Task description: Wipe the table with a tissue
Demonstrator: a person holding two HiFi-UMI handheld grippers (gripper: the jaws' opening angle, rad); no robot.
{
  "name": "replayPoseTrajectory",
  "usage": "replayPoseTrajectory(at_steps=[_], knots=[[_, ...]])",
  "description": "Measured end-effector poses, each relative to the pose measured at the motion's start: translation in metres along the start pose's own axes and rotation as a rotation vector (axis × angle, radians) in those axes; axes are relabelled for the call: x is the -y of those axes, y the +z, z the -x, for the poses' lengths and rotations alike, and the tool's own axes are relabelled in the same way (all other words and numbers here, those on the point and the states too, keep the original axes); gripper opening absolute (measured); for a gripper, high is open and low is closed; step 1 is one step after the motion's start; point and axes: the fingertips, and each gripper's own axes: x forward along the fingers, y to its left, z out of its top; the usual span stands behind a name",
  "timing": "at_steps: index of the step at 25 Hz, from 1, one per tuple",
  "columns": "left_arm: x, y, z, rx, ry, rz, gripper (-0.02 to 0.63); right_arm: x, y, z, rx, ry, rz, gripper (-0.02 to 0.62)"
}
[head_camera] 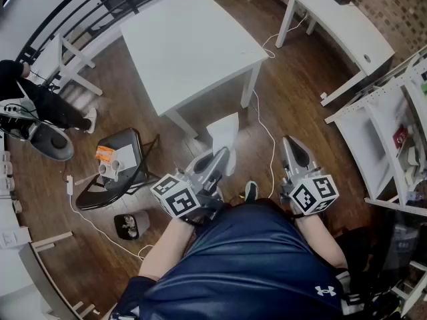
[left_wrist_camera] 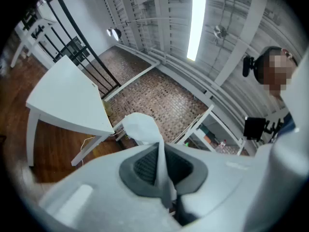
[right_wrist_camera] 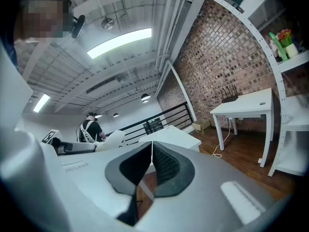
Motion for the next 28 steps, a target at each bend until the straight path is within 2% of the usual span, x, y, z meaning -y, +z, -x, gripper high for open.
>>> replayPoseTrajectory(at_steps=[6,12,18,24,28], knots=[[0.0,-0.009,-0.027,0.019,0.013,0.024,0.006,0.02,0.011,-0.002,0.003,0.025,0.016,0.015],[0.005,-0.004,-0.057,0.076,0.082,0.006,0.006,0.062,0.029,-0.006,0.017,0.035,-0.005,0.014],[-0.005,-0.001,-0.07,0.113,0.145,-0.002,0.006,0.086,0.028,-0.027,-0.018,0.064,-0.043,0.014],[-0.039,0.025,-0.083,0.114,0.192,-0.005,0.006,0.102,0.027,-0.068,-0.038,0.055,-0.057,0.014],[-0.085,0.045,-0.107,0.073,0.186,0.009,0.006,0.114,0.03,-0.109,-0.029,-0.006,-0.023,0.014]])
